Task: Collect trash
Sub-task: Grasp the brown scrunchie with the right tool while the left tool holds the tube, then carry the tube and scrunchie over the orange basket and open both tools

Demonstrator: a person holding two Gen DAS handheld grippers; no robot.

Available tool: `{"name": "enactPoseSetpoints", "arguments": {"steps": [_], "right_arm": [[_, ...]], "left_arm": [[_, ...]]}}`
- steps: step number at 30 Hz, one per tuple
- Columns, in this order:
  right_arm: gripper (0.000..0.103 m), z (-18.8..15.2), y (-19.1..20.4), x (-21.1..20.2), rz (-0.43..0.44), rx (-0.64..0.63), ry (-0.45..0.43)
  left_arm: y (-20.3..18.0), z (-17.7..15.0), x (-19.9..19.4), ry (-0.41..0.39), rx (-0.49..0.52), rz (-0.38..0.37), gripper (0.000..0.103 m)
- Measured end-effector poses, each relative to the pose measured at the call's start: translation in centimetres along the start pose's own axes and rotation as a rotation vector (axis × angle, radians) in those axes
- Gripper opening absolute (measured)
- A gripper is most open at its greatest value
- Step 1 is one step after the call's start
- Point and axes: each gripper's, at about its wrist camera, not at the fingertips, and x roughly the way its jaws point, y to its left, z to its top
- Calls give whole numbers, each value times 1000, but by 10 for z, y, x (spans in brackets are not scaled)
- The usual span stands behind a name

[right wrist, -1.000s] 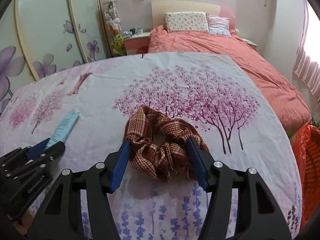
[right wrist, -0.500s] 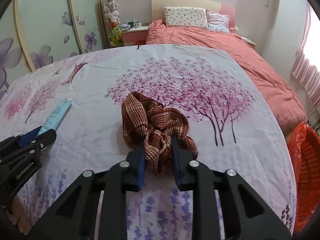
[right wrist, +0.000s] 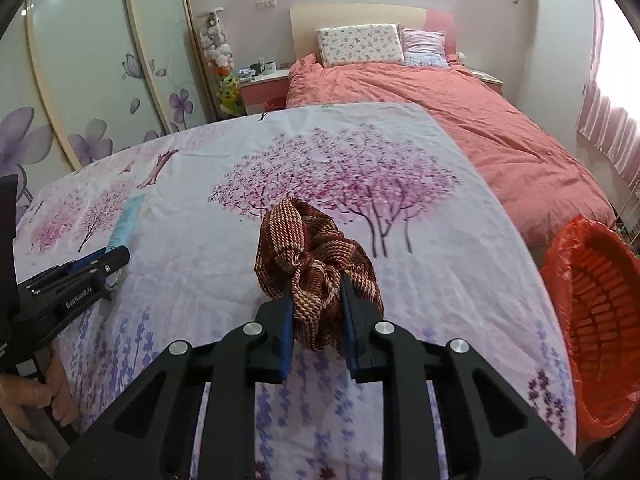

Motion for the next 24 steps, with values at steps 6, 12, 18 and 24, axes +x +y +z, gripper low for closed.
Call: {"name": "enactPoseSetpoints", "arguments": {"steps": [6,12,18,24], "right_arm": [[20,-2,-12,-11,7,24,-23],[20,-6,-22,-20,10,32,-44],[20,-5,-31,-27,14,45,-66],[20,-4,-45,-44,19,71,-104]], "left_arm": [[-10,2,-16,-50,40,1,28],[-11,4,-31,-92,12,-33,28],[-27,10,-43,-113,47,-27,28],[-55,15,-62,-139,97,-60,28]]}}
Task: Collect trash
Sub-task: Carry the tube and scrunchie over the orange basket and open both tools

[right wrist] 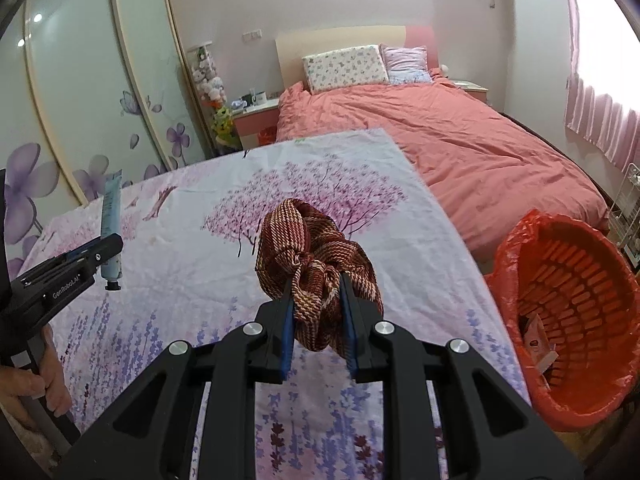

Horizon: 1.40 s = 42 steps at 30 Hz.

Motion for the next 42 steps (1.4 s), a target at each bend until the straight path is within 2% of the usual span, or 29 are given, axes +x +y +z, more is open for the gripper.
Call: {"name": "enactPoseSetpoints", "arguments": {"steps": [14,28,36,42], "right_arm": [[20,1,-59,-52,-38,72,-98],[20,-19,-150,-104,-151,216,-182],[20,-26,-194,-110,-201,299,-208],[20,-32,-227,-100,-206,372,-203]], "left_arm": [[-100,6,-34,-19,106,-180,28],[-236,-16,-45,12,254,-423,28],[-308,-29,-33,44,318,-524,28],[-347,-36,-16,81,350,-562,28]]}}
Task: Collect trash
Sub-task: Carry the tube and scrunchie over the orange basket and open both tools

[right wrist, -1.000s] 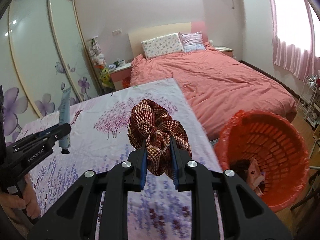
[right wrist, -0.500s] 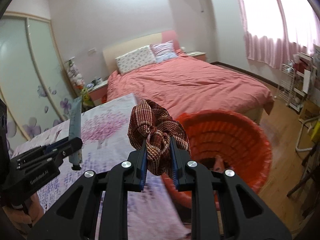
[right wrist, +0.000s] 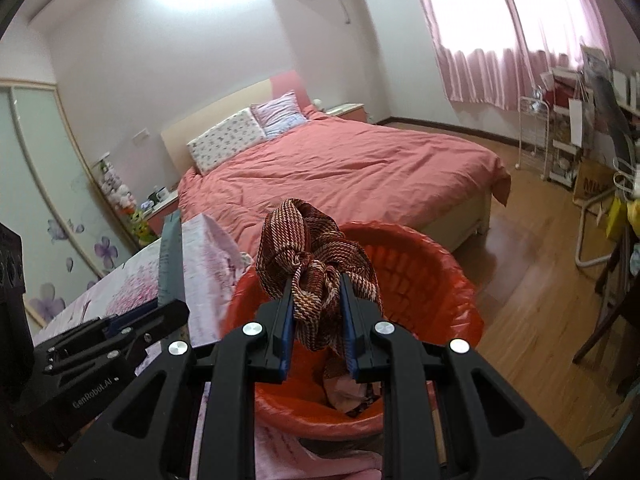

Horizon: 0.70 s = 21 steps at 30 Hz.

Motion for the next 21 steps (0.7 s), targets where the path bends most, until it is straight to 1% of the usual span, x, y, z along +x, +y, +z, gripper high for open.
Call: {"name": "enactPoseSetpoints", "arguments": {"steps": [4,6,7,10,12,13,15,17,20,21], "right_arm": [[21,1,-13,10,-4,26,8],[24,2,-19,16,6,39,13],[29,2,-24,18,18,45,17],[38,3,-28,22,27,56,18],[43,3,-30,24,33,61,24],[47,2,-32,25,29,64,25],[49,-1,-31,22,30,70,26],[54,-2,-31,19,24,71,25],[55,-1,-26,10,17,65,18],[56,0,-24,6,12,57,11]], "left_arm": [[-10,1,27,34,8,-12,28],[-13,1,40,55,8,-7,29],[-13,1,44,63,6,-4,29],[-9,-1,56,90,-10,9,31],[-5,-3,61,102,-20,22,40],[-2,-4,62,102,-22,28,40],[5,-5,60,102,-30,40,41],[9,-5,57,100,-39,52,43],[16,-4,46,88,-43,65,43],[18,-5,39,79,-45,73,45]]}}
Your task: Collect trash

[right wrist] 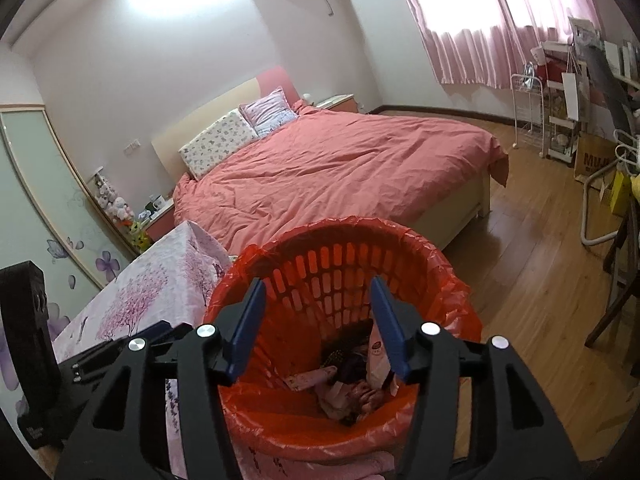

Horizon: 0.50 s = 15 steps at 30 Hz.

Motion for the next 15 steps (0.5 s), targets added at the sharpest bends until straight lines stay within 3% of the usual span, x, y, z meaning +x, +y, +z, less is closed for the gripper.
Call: {"name": "enactPoseSetpoints", "arguments": {"steps": [2,6,7,8,12,15], "right_arm": [[66,2,2,-8,-4,-15,-17],[71,-2,23,-34,-10,-77,-65],[80,-4,29,-41,-13,-93,-78],[88,-6,34,-47,-15,-105,-92],[100,-17,59,-77,-30,-153,-154],[101,-24,75,-90,-63,-192,-178]], "left_arm": [[4,-1,-12,-14,-1,10,49],[13,-12,-49,-63,20,53,56],[15,-16,-60,-77,22,65,58],[17,-19,-70,-89,21,76,62],[35,-38,-116,-156,-8,161,81],[43,-55,-144,-190,-28,226,90]]}}
